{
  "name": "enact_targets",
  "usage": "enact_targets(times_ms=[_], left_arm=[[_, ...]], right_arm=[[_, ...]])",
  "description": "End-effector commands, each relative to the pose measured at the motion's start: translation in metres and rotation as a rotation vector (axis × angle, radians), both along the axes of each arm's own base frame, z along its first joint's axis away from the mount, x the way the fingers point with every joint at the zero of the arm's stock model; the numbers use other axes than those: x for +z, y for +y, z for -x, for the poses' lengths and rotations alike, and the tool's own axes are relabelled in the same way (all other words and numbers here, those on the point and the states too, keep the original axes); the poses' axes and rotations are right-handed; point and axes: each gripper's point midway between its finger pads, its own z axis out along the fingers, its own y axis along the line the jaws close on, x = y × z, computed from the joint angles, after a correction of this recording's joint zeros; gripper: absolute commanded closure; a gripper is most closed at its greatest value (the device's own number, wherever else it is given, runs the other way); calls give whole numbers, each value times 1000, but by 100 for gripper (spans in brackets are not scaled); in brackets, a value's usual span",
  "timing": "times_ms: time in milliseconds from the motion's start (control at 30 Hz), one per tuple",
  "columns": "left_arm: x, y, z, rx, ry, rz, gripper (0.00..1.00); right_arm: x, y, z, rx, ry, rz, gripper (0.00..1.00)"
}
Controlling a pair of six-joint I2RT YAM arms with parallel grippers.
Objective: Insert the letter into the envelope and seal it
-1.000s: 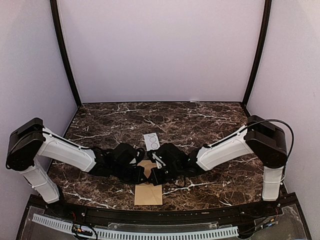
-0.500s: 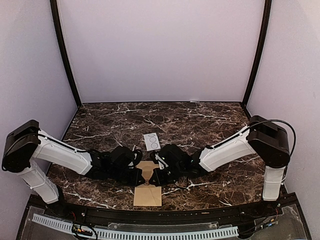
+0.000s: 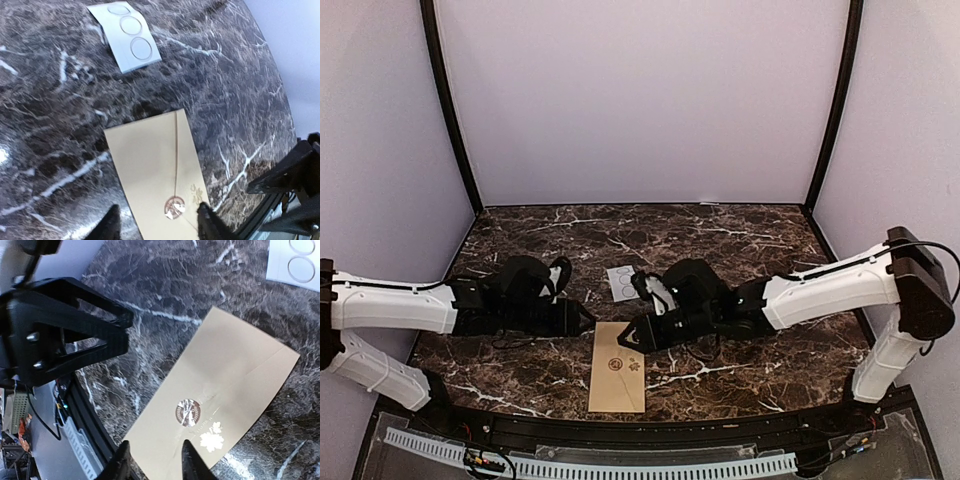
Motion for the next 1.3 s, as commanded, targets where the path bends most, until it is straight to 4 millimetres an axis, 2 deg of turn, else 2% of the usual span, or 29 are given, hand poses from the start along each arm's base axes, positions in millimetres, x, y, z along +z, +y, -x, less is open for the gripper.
enact_targets(times_ms=[0, 33, 67, 100, 133, 167, 200, 233, 267, 300, 333, 367, 400, 433, 467, 500, 533, 600, 667, 733, 767, 800, 867, 900, 1000, 1100, 1133, 1167, 1267], left_arm=[[22, 24, -37, 47, -105, -28, 36], [27, 33, -51, 82, -130, -24, 26], [32, 36, -60, 76, -163, -37, 22], [35, 48, -76, 98, -197, -55, 15], [38, 63, -94, 148, -216, -63, 13], [41, 68, -106, 156, -250, -67, 10], [41, 89, -122, 213, -264, -72, 10], [46, 96, -134, 233, -299, -54, 9], [44, 118, -145, 285, -302, -50, 9], [51, 128, -156, 312, -347, -33, 8], [47, 154, -164, 372, -352, -38, 8], [57, 166, -172, 408, -401, -16, 7], [50, 195, -175, 471, -396, -5, 7], [61, 209, -180, 519, -440, 47, 7], [49, 240, -176, 585, -430, 60, 7], [51, 254, -173, 624, -468, 77, 7], [50, 281, -171, 695, -485, 55, 7], [55, 309, -164, 775, -556, -14, 6], [60, 324, -154, 812, -627, -109, 5], [69, 330, -145, 810, -711, -178, 4], [66, 331, -137, 793, -738, -226, 4], [76, 333, -136, 797, -796, -237, 2], [74, 330, -133, 751, -837, -295, 1], [70, 326, -133, 724, -838, -295, 1], [60, 320, -137, 681, -843, -288, 1], [63, 309, -139, 632, -891, -270, 1], [57, 307, -139, 614, -885, -282, 1], [62, 301, -140, 601, -918, -278, 1], [59, 299, -142, 601, -921, -297, 1]], right_arm=[[29, -24, -34, -89, -133, 12, 42], [30, -33, -44, -119, -157, 31, 35], [31, -44, -55, -147, -180, 55, 24], [35, -55, -67, -181, -216, 69, 16], [35, -68, -80, -219, -243, 91, 10], [36, -85, -98, -267, -265, 109, 6], [37, -99, -112, -307, -284, 121, 3], [37, -117, -128, -351, -302, 135, 2], [39, -135, -142, -395, -318, 141, 1], [38, -153, -154, -433, -328, 151, 1], [41, -171, -169, -475, -351, 148, 1], [43, -190, -180, -514, -370, 153, 1], [44, -211, -190, -550, -391, 167, 1], [45, -233, -199, -590, -410, 174, 1], [48, -252, -206, -624, -428, 170, 1], [50, -274, -212, -664, -443, 169, 1], [54, -292, -217, -699, -468, 157, 1], [58, -330, -221, -763, -510, 146, 1], [63, -363, -221, -828, -567, 150, 1], [68, -390, -218, -890, -637, 158, 1], [71, -400, -216, -913, -676, 160, 1], [73, -409, -213, -939, -711, 166, 1], [66, -424, -205, -997, -757, 187, 1], [70, -430, -204, -1024, -780, 186, 1], [75, -445, -193, -1085, -889, 226, 1], [78, -451, -178, -1113, -991, 228, 1], [79, -453, -174, -1125, -1017, 232, 1], [79, -456, -169, -1138, -1046, 234, 1], [79, -457, -162, -1144, -1100, 237, 1]])
